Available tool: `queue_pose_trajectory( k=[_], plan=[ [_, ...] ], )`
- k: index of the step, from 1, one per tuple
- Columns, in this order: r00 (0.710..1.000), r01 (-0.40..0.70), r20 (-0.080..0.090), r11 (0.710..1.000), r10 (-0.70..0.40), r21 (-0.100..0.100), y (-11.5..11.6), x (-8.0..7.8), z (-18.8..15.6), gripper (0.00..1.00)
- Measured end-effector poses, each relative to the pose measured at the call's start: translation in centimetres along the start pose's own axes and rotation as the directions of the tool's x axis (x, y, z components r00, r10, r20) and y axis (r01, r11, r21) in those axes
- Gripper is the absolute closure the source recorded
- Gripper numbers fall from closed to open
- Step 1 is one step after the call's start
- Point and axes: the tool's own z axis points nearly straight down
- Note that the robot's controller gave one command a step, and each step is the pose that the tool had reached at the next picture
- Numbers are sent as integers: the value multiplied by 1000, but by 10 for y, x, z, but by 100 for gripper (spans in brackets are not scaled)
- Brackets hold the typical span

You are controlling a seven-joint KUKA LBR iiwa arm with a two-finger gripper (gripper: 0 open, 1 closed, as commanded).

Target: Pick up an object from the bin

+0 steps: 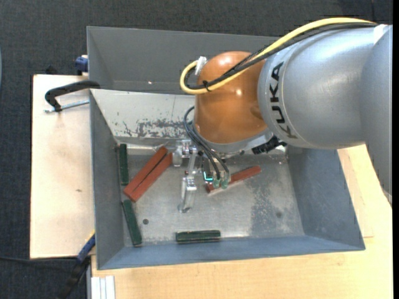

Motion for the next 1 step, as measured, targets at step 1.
queue_pose_trajectory(
  k=[1],
  plan=[
    [1000, -2, 8, 1000, 2, -1, -1, -2, -4, 0]
  ],
)
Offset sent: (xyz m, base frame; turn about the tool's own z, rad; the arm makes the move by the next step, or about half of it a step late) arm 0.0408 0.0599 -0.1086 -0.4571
